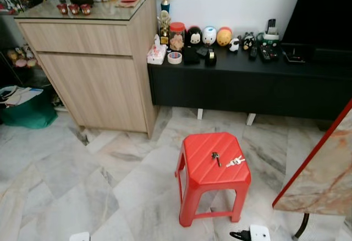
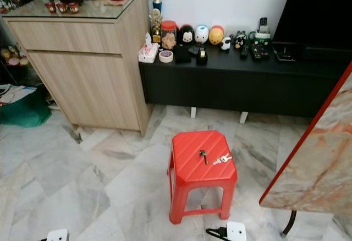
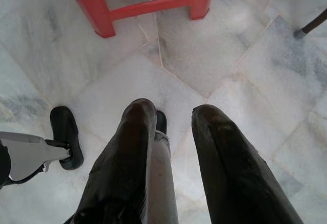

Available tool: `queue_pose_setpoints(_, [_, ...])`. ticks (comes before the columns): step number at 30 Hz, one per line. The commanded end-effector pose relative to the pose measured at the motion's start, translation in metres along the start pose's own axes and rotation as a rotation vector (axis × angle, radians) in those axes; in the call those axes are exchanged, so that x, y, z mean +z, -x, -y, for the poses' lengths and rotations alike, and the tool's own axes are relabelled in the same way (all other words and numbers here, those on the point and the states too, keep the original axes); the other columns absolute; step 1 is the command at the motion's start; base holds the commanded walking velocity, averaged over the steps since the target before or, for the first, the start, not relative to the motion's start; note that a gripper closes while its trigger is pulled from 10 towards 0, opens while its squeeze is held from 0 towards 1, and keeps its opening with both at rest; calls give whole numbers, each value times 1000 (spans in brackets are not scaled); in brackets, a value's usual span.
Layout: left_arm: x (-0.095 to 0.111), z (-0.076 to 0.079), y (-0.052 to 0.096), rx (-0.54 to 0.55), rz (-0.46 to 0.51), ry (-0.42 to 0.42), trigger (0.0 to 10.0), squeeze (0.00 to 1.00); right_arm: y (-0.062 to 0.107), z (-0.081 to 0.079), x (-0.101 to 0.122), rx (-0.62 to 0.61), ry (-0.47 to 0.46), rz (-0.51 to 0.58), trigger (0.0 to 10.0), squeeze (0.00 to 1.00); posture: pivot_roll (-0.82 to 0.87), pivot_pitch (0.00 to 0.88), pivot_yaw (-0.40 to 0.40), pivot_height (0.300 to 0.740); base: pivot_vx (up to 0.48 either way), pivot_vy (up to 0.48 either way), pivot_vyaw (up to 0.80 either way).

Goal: Hang keys on a hook

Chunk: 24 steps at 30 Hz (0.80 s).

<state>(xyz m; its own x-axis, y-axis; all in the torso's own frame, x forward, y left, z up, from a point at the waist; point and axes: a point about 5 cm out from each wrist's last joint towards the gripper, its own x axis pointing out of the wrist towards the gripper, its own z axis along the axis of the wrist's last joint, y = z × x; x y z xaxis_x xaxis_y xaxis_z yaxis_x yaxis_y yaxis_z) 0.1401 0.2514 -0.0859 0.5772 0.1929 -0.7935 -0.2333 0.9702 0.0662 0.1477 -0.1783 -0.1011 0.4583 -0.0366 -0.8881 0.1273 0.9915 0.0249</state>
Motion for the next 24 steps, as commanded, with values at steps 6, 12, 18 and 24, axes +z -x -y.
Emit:
queue_pose_setpoints(6, [-2,1,0,-6,-18,-14,10000,0,0,-1,3,15,25,17,10000,0,50,0,-1,740,0,0,121])
queue_pose_setpoints(12, [-2,1,0,-5,-19,-14,10000,0,0,-1,3,14,-15,16,10000,0,51,0,-2,740,0,0,521])
queue_pose_setpoints(18, [-2,2,0,-5,-19,-14,10000,0,0,-1,3,17,-7,22,10000,0,52,0,-3,740,0,0,0])
queue_pose_setpoints(24, [-2,2,0,-7,-19,-16,10000,0,0,-1,4,16,-4,23,10000,0,52,0,-4,740,0,0,0])
